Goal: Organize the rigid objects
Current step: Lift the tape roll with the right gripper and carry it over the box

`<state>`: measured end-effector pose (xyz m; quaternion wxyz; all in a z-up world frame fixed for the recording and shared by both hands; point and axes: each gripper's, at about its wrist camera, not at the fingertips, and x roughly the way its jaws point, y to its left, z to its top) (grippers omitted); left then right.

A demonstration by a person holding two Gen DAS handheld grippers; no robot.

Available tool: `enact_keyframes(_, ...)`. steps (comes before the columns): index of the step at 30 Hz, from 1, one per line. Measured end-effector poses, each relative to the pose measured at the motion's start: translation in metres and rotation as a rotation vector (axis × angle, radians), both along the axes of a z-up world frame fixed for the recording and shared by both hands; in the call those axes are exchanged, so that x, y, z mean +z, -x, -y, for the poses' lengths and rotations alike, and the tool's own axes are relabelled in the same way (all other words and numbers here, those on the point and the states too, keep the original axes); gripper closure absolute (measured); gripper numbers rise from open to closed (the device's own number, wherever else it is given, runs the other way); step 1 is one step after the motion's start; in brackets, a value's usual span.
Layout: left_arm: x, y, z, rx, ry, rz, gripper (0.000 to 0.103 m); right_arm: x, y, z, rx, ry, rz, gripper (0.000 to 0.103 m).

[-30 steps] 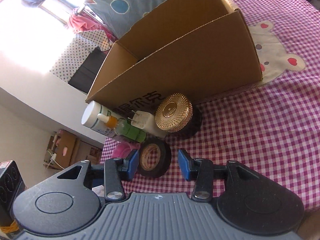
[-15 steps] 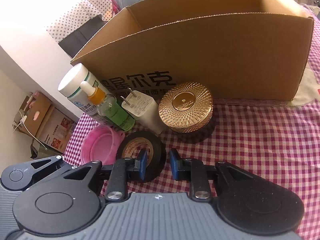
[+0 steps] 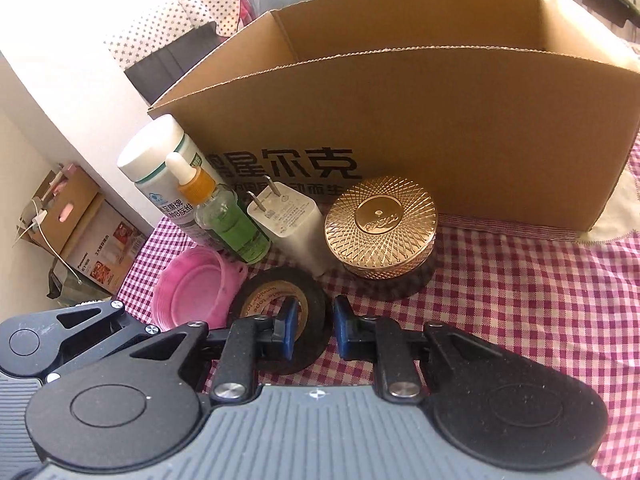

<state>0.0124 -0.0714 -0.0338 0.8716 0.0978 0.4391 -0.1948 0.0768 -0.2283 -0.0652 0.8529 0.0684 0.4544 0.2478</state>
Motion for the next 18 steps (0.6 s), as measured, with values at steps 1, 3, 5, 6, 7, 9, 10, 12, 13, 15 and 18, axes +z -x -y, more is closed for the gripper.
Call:
enact_keyframes(1,0.000,0.000,0.001,-0.001,0.000,0.003,0.037,0.000,0.001,0.002,-0.005,-0.003,0.000,0.083)
enact_keyframes(3,0.000,0.000,0.003,-0.005,-0.001,0.010,0.037,-0.001,0.003,0.009,-0.022,-0.007,-0.001,0.083)
enact_keyframes(5,-0.001,0.000,0.006,-0.009,-0.006,0.017,0.037,-0.001,0.006,0.018,-0.046,-0.009,-0.002,0.083)
enact_keyframes(6,-0.001,0.000,0.007,-0.012,-0.007,0.022,0.037,-0.001,0.007,0.023,-0.058,-0.011,-0.004,0.083)
enact_keyframes(7,-0.001,-0.001,0.009,-0.018,-0.008,0.024,0.037,-0.001,0.009,0.029,-0.071,-0.014,-0.006,0.083)
enact_keyframes(9,-0.002,-0.002,0.013,-0.026,-0.011,0.025,0.037,-0.002,0.013,0.040,-0.097,-0.020,-0.011,0.083)
enact_keyframes(10,-0.003,-0.003,0.015,-0.030,-0.014,0.025,0.037,-0.002,0.015,0.045,-0.109,-0.021,-0.013,0.083)
enact_keyframes(12,-0.005,-0.005,0.020,-0.044,-0.020,0.025,0.037,-0.002,0.020,0.057,-0.138,-0.026,-0.018,0.083)
enact_keyframes(13,-0.006,-0.006,0.023,-0.056,-0.019,0.024,0.036,-0.003,0.022,0.061,-0.149,-0.030,-0.020,0.084)
enact_keyframes(15,-0.008,-0.007,0.029,-0.078,-0.016,0.019,0.036,-0.004,0.025,0.071,-0.175,-0.042,-0.028,0.084)
enact_keyframes(18,-0.011,-0.008,0.042,-0.110,-0.030,0.023,0.036,-0.005,0.028,0.081,-0.204,-0.060,-0.040,0.084)
